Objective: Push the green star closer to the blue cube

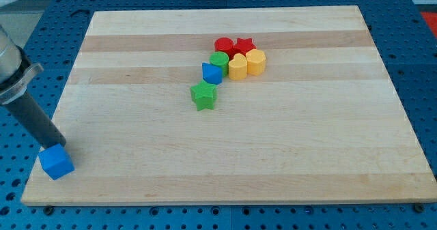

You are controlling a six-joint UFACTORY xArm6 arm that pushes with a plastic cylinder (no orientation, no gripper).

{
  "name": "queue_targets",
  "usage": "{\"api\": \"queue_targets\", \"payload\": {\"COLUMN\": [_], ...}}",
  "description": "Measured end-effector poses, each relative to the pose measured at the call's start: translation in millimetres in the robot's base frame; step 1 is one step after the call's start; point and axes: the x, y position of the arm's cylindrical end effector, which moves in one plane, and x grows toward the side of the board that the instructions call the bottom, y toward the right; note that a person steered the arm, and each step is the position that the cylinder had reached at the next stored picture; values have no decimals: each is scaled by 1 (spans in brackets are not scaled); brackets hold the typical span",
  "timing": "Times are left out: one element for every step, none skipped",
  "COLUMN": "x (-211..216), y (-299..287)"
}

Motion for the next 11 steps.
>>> {"api": "queue_targets", "payload": {"x": [-16, 0, -4, -39, -70, -95, -100, -74, -49, -49, -43], "y": [52, 144, 237, 304, 312, 274, 204, 122, 71, 84, 94]}}
